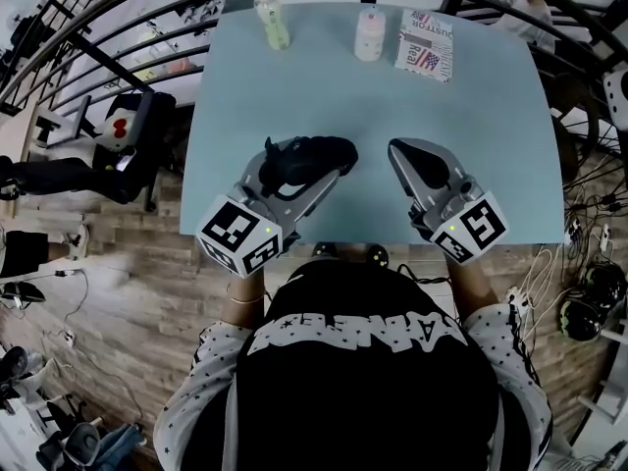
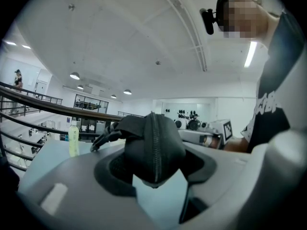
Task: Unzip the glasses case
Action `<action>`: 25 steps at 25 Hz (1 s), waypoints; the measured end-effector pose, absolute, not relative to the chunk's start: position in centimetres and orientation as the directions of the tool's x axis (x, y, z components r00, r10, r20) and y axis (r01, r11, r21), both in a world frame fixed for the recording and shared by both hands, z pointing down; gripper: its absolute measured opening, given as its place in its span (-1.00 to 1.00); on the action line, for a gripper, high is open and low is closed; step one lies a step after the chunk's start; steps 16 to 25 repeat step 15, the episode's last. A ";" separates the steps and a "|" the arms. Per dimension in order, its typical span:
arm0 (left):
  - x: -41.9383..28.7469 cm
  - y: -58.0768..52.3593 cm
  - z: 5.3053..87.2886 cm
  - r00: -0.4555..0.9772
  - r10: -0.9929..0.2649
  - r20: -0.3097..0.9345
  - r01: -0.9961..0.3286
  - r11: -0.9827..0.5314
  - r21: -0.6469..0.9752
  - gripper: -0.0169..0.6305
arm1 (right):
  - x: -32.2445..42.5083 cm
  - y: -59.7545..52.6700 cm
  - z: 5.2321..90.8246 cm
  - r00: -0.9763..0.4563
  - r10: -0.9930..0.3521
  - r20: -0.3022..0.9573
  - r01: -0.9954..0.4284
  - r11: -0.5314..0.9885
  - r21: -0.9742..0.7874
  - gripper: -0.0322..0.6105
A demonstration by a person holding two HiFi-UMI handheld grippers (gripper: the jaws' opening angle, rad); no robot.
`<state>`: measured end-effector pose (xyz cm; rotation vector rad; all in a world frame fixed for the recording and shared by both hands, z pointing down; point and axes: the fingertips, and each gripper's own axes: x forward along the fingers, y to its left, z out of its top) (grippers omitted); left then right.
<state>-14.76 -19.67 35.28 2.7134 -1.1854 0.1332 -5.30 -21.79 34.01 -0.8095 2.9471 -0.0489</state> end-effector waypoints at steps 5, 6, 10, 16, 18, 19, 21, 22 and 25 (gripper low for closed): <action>-13.9 -19.9 35.1 0.687 -0.711 0.151 -0.726 -0.677 0.115 -0.95 | -4.6 -21.9 33.9 -0.852 -0.518 -0.075 -0.515 0.855 -0.055 -0.89; -13.7 -20.0 35.0 0.687 -0.710 0.153 -0.726 -0.679 0.110 -0.95 | -4.4 -22.0 33.9 -0.851 -0.520 -0.076 -0.517 0.854 -0.055 -0.89; -13.0 -20.4 35.1 0.692 -0.705 0.156 -0.721 -0.685 0.100 -0.95 | -3.7 -22.3 33.9 -0.848 -0.525 -0.076 -0.522 0.851 -0.054 -0.89; -12.3 -20.9 35.3 0.689 -0.705 0.168 -0.723 -0.686 0.082 -0.95 | -2.9 -22.7 34.3 -0.845 -0.530 -0.075 -0.527 0.848 -0.059 -0.89; -12.3 -20.9 35.3 0.689 -0.705 0.168 -0.723 -0.686 0.082 -0.95 | -2.9 -22.7 34.3 -0.845 -0.530 -0.075 -0.527 0.848 -0.059 -0.89; -12.3 -20.9 35.3 0.689 -0.705 0.168 -0.723 -0.686 0.082 -0.95 | -2.9 -22.7 34.3 -0.845 -0.530 -0.075 -0.527 0.848 -0.059 -0.89; -12.3 -20.9 35.3 0.689 -0.705 0.168 -0.723 -0.686 0.082 -0.95 | -2.9 -22.7 34.3 -0.845 -0.530 -0.075 -0.527 0.848 -0.059 -0.89; -12.3 -20.9 35.3 0.689 -0.705 0.168 -0.723 -0.686 0.082 -0.95 | -2.9 -22.7 34.3 -0.845 -0.530 -0.075 -0.527 0.848 -0.059 -0.89; -12.3 -20.9 35.3 0.689 -0.705 0.168 -0.723 -0.686 0.082 -0.95 | -2.9 -22.7 34.3 -0.845 -0.530 -0.075 -0.527 0.848 -0.059 -0.89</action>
